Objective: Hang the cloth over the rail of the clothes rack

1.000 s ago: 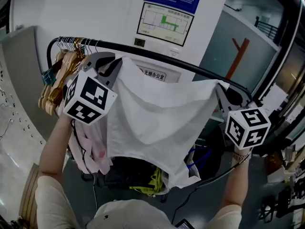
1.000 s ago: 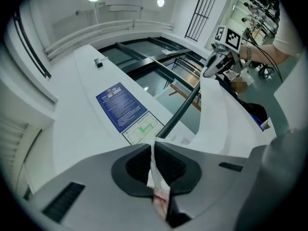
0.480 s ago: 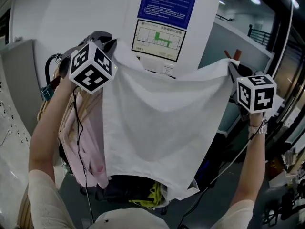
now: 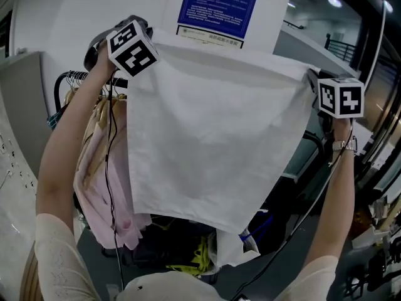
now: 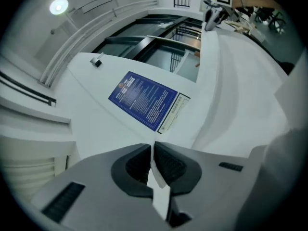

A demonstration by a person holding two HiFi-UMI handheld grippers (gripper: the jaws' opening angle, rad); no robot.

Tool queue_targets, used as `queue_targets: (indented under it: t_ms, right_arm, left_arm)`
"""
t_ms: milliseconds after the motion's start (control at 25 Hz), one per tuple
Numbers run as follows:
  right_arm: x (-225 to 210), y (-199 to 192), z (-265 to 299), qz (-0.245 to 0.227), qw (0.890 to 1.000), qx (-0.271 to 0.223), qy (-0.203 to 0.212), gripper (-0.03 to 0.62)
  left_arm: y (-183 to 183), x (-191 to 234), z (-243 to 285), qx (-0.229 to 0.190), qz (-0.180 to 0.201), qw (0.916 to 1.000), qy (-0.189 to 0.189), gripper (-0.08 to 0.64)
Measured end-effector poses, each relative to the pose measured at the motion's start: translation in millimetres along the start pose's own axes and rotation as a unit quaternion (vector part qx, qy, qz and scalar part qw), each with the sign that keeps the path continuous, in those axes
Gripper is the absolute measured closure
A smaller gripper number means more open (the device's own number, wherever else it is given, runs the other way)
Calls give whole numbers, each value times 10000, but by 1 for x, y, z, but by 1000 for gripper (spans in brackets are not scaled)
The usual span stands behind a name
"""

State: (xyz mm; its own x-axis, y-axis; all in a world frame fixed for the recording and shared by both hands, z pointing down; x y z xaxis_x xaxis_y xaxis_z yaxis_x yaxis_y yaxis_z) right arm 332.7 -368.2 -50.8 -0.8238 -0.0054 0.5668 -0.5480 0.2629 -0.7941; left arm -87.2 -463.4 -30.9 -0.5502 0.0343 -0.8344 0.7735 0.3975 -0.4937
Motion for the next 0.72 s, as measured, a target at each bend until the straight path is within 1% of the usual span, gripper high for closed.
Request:
queue_targets:
  t_ms: [80, 160, 240, 360, 560, 640, 720]
  right_arm:
    - [1, -12, 14, -59, 9999, 127, 33, 574]
    - [1, -24, 28, -77, 9997, 221, 82, 574]
    - [-4, -30, 41, 1, 9997, 215, 92, 574]
    - [-16, -28, 61, -17, 9998, 191, 7, 574]
    - [-23, -31, 96, -180, 9992, 368, -4, 574]
    - [-21, -38, 106, -149, 9988, 458, 51, 574]
    - [-16, -49, 114, -84, 9983, 549, 155, 574]
  left_arm:
    - [-3, -10, 14, 95, 239, 9997, -23, 543]
    - [-10, -20, 29, 159, 197, 9996, -104, 543]
    - [-16, -25, 45, 204, 117, 9996, -172, 543]
    - [-18, -24, 68, 212, 109, 9996, -130, 543]
    - [-21, -15, 101, 294, -5, 9995, -77, 543]
    - [-25, -20, 111, 357, 62, 9993, -133, 543]
    - [-34, -32, 116, 403, 211, 9986, -267, 543]
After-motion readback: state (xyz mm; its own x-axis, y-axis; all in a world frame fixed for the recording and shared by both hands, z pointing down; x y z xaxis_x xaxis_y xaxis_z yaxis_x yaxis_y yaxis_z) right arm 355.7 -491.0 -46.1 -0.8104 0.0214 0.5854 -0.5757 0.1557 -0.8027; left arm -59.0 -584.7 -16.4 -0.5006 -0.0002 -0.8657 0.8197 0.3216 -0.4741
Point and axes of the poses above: the fingertips, and each gripper's own axes: z forward along the fingers, x to its left, y out of its top, the point moved 4 cm from there along -z, backward along the fingers, and after that the axes turned 12 degrees about -x, right-handed, at the moved point
